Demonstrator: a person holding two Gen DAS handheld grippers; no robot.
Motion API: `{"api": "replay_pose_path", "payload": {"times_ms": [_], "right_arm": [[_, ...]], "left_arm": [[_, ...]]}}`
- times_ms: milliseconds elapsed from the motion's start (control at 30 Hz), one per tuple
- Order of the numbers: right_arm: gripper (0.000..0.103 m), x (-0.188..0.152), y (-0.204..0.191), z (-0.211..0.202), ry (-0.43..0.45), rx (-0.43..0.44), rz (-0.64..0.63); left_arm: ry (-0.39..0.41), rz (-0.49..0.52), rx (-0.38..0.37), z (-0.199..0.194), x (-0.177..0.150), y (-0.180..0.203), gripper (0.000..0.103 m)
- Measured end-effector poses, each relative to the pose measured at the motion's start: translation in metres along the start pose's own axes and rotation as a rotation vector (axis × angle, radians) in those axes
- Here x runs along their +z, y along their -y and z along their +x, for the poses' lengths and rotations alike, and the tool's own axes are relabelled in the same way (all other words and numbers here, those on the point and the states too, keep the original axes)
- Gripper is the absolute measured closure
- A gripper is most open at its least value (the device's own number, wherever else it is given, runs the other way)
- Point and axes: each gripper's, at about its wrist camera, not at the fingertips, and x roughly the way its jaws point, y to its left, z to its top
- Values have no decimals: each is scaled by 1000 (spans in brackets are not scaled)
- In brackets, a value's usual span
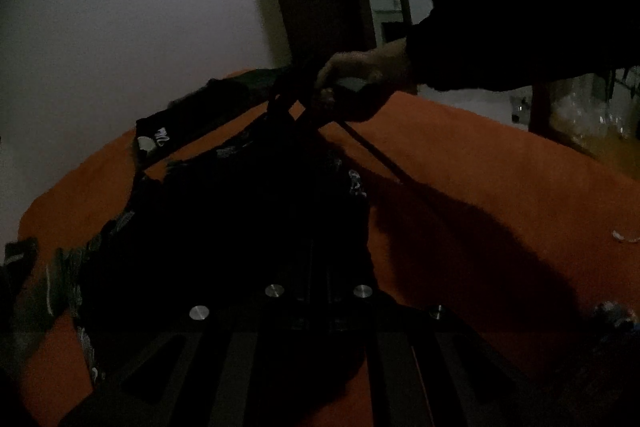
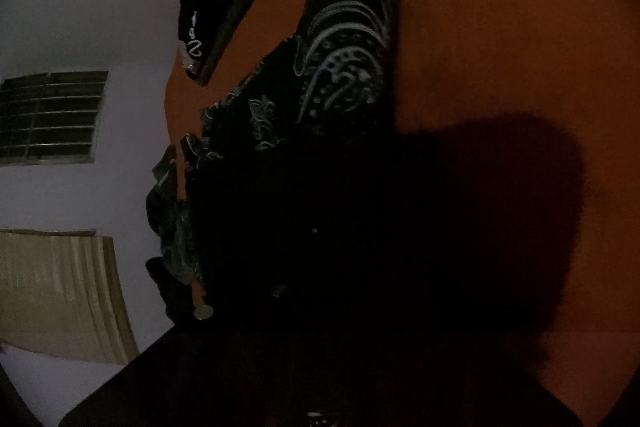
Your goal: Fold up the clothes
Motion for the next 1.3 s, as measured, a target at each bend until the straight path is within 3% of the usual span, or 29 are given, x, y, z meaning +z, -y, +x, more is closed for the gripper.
{"api": "replay_pose_path", "payload": {"times_ms": [200, 300, 400, 500, 633, 700, 767, 867, 900, 967, 1067, 1200, 1267, 1300], "right_arm": [[101, 1, -95, 1, -27, -160, -122], [101, 1, -161, 32, -65, -286, -183], [101, -11, -230, 83, -124, -419, -296], [101, -37, -295, 164, -193, -561, -434], [101, -79, -357, 275, -261, -731, -613], [101, -104, -375, 329, -273, -801, -698], [99, -131, -382, 377, -294, -854, -757], [75, -167, -382, 429, -344, -952, -879], [75, -175, -384, 437, -340, -969, -915], [71, -180, -396, 432, -335, -878, -919], [70, -173, -411, 384, -324, -697, -821], [59, -182, -404, 281, -283, -539, -796], [57, -198, -379, 223, -219, -484, -802], [57, -207, -361, 196, -195, -440, -787]], "left_arm": [[50, -77, 8, -32, -20, -30, 98], [26, -176, 30, -50, -43, -54, 98], [-20, -379, 33, -65, -77, -91, 98], [-55, -630, 30, -78, -119, -128, 98], [-42, -879, 81, -97, -179, -148, 98], [-70, -936, 110, -100, -203, -148, 98], [-115, -995, 87, -98, -220, -148, 98], [-167, -1031, 40, -98, -233, -146, 97], [-169, -1024, 29, -101, -233, -144, 97], [-167, -1000, 12, -110, -229, -142, 97], [-158, -945, 24, -137, -220, -147, 97], [-175, -906, 104, -168, -222, -165, 95], [-221, -913, 123, -172, -231, -183, 83], [-263, -933, 100, -166, -237, -196, 70]]}}
